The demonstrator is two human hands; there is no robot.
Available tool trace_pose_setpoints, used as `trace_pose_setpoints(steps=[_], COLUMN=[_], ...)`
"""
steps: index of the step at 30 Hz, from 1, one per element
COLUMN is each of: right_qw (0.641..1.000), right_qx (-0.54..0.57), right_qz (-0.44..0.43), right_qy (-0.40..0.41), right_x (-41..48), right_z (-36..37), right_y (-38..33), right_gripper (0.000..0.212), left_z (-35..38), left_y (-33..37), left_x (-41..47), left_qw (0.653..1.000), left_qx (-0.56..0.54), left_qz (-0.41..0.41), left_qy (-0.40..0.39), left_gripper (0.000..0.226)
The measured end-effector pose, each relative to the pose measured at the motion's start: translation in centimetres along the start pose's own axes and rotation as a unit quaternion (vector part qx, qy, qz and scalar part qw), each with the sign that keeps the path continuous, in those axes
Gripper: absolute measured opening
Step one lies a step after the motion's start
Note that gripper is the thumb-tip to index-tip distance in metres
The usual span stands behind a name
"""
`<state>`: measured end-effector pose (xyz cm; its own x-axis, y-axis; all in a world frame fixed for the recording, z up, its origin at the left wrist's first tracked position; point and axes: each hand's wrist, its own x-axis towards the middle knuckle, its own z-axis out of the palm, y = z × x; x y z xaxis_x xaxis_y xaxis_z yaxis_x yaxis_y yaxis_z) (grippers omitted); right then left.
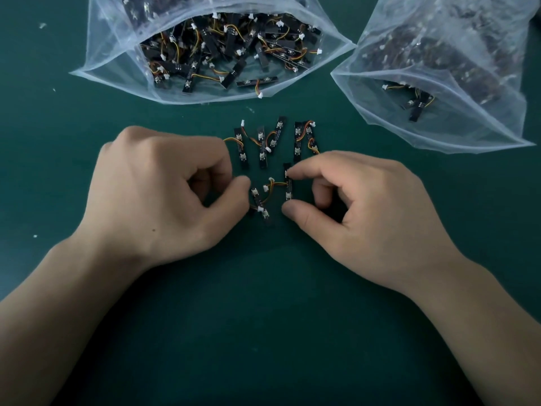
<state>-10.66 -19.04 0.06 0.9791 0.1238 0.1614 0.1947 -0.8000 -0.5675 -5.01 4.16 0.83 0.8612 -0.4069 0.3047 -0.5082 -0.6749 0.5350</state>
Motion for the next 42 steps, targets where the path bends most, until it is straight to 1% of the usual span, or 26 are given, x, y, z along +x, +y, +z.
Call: trace_pose_setpoints(steps=[5, 11, 14, 19, 28, 36, 42], right_qw=[1.000, 1.000, 1.000, 1.000, 1.000, 1.000, 1.000], right_qx=[0.005, 0.006, 0.006, 0.006, -0.004, -0.007, -0.009], right_qz=[-0.001, -0.006, -0.009, -0.006, -0.010, -0.011, -0.017], right_qy=[-0.003, -0.005, -0.005, 0.001, 0.000, 0.000, -0.004], right_x=[0.0, 0.0, 0.0, 0.1, 0.1, 0.1, 0.1], right_z=[-0.1, -0.1, 0.0, 0.0, 0.1, 0.0, 0.1], right_y=[0.0, 0.1, 0.0, 0.0, 0.0, 0.0, 0.1], right_gripper=[0.027, 0.029, 0.031, 0.032, 0.032, 0.030, 0.027], left_z=[-0.2, -0.3, -0.2, 0.1, 0.3, 0.6, 0.6], left_y=[0.4, 0.3, 0.2, 0.2, 0.1, 0.3, 0.4], left_x=[0.0, 0.1, 0.0, -0.1, -0.1, -0.1, -0.1], left_qw=[0.995, 0.993, 0.994, 0.996, 0.996, 0.998, 0.998], left_qx=[0.061, 0.046, 0.039, 0.042, 0.029, 0.029, 0.030], left_qz=[-0.015, 0.005, 0.012, 0.008, 0.010, -0.006, -0.010], left_qy=[-0.074, -0.109, -0.104, -0.084, -0.081, -0.061, -0.060], left_gripper=[0.023, 0.021, 0.021, 0.029, 0.025, 0.025, 0.025])
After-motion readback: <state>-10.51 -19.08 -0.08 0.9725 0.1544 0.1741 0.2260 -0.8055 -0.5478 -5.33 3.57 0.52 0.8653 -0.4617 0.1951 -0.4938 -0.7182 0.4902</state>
